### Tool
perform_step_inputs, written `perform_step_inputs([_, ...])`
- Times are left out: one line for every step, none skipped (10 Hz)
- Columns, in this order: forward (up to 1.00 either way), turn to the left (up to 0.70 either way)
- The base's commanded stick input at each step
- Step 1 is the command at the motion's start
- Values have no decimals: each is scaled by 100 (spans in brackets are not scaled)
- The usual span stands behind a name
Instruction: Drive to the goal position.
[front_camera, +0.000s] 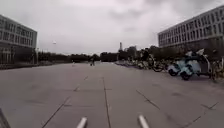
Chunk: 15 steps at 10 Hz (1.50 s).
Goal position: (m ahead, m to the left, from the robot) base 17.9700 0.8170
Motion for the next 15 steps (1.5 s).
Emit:
perform_step_inputs([100,-2])
perform_step_inputs([100,-2])
perform_step_inputs([100,-2])
perform_step_inputs([100,-2])
perform_step_inputs([100,-2])
perform_step_inputs([100,-2])
perform_step_inputs([100,-2])
perform_step_inputs([100,-2])
perform_step_inputs([100,-2])
perform_step_inputs([100,-2])
perform_step_inputs([100,-2])
perform_step_inputs([100,-2])
perform_step_inputs([100,-2])
perform_step_inputs([100,-2])
perform_step_inputs([100,-2])
